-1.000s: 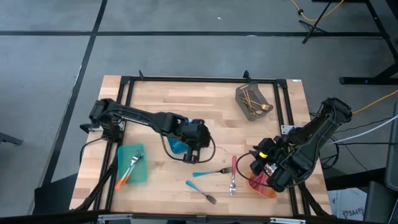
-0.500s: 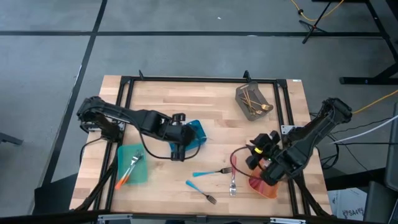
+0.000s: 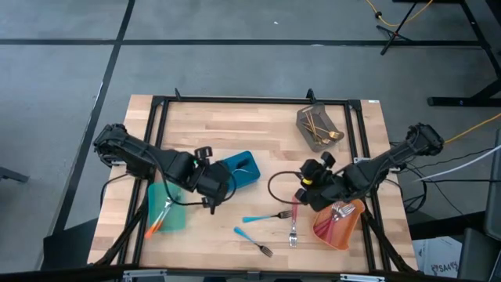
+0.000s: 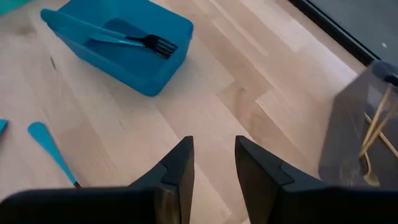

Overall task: Sort silverware by color (type)
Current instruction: Put the orange fork into the light blue bin

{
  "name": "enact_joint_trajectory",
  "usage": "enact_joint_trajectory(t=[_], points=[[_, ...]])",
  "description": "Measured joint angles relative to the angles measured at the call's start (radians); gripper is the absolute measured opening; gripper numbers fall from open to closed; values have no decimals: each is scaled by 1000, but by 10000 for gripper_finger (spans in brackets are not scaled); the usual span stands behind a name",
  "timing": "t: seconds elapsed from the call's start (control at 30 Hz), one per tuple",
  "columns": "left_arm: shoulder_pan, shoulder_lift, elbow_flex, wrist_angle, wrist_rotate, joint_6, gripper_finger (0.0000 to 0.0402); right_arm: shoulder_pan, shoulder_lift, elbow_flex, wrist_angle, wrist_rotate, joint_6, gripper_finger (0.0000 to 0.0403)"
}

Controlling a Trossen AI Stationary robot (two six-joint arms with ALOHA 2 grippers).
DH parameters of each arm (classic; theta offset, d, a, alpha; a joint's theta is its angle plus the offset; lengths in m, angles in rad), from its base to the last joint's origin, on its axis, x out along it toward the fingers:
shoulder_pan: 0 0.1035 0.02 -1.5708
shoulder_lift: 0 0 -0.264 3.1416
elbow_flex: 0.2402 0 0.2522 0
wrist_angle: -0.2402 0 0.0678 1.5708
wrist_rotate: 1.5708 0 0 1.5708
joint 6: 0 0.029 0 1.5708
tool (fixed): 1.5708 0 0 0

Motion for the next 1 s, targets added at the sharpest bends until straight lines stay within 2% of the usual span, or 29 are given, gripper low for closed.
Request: enact_joint_trajectory(t=[0.17,0.47,0.77,1.0], points=[[-59,0,0,-99,-45,-155,0,-63,0,0,74,-51,-152,104],[-182,0,0,-239,-66,-466,0,-155,0,0,183,-139,-375,104],[-307,1,-3,-245,-74,-717,0,-240,0,0,287,-230,-552,104],[-370,1,-3,-245,-74,-856,0,-298,0,0,340,-305,-655,104]])
